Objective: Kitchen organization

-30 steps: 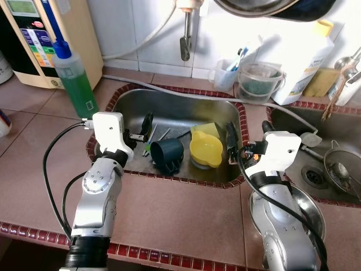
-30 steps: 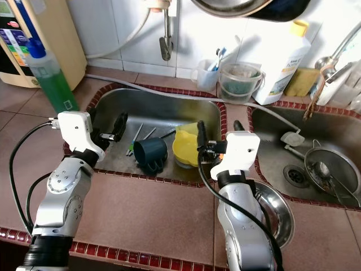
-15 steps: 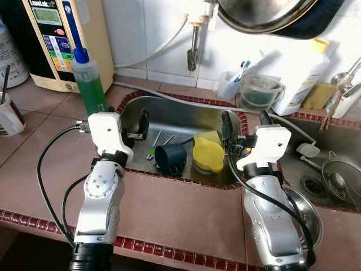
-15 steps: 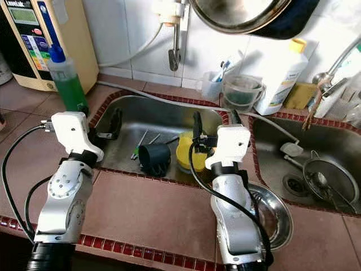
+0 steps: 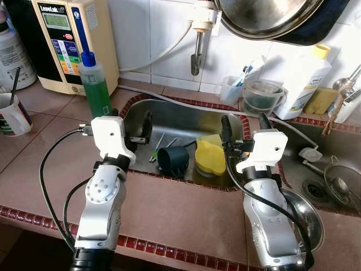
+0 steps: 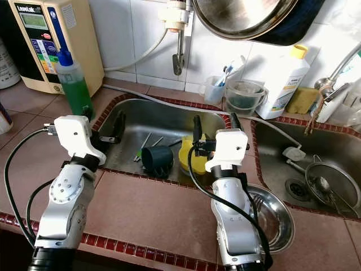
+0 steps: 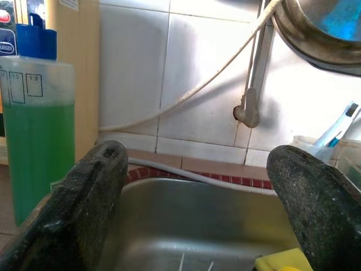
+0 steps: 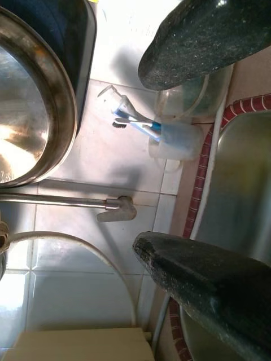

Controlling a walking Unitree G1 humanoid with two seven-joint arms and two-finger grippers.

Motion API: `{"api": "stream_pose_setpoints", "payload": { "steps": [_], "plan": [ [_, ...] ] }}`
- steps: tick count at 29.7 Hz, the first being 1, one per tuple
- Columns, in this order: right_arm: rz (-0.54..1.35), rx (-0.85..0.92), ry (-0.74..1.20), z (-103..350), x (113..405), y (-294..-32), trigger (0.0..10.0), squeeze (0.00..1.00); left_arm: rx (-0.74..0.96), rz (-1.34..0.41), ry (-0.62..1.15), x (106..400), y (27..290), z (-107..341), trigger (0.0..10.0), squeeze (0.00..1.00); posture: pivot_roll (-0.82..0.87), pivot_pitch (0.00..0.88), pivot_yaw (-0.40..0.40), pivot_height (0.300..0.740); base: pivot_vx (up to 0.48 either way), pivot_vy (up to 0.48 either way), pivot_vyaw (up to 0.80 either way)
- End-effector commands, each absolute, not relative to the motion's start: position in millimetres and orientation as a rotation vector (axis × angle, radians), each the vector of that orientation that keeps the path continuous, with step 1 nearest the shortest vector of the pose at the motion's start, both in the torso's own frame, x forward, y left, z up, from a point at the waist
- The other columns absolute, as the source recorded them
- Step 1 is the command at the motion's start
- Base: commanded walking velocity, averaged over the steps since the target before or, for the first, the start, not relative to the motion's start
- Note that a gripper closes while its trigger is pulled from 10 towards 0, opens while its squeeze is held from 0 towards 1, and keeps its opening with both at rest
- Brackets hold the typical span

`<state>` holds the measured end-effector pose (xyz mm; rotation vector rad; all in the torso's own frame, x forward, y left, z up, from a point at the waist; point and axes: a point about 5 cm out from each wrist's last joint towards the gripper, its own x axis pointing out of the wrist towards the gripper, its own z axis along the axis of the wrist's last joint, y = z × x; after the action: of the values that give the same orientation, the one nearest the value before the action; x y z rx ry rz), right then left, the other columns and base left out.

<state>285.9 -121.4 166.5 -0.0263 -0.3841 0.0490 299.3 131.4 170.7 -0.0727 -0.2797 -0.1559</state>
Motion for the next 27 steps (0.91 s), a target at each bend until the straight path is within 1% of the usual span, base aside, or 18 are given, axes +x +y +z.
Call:
{"api": "stream_pose_setpoints", "payload": {
  "steps": [1,12,13,17,27],
  "plan": [
    [0.028,-0.027,-0.368,161,285,-125,10.0,0.0,-0.063,-0.164,-0.287,297,130,173,10.0,0.0,-0.12,0.015,-0.038,0.74,0.0,0.0,0.0],
    [0.036,-0.029,-0.351,156,284,-125,10.0,0.0,-0.053,-0.165,-0.284,294,133,172,10.0,0.0,-0.12,0.017,-0.041,0.74,0.0,0.0,0.0],
    [0.036,-0.028,-0.348,155,283,-125,10.0,0.0,-0.046,-0.164,-0.283,293,133,172,10.0,0.0,-0.11,0.031,-0.044,0.74,0.0,0.0,0.0],
    [0.034,-0.027,-0.341,154,282,-125,10.0,0.0,-0.028,-0.166,-0.284,292,134,173,10.0,0.0,-0.11,0.04,-0.044,0.74,0.0,0.0,0.0],
    [0.056,-0.038,-0.321,148,280,-125,10.0,0.0,-0.014,-0.152,-0.278,290,139,171,10.0,0.0,-0.11,0.04,-0.044,0.74,0.0,0.0,0.0]
  ]
}}
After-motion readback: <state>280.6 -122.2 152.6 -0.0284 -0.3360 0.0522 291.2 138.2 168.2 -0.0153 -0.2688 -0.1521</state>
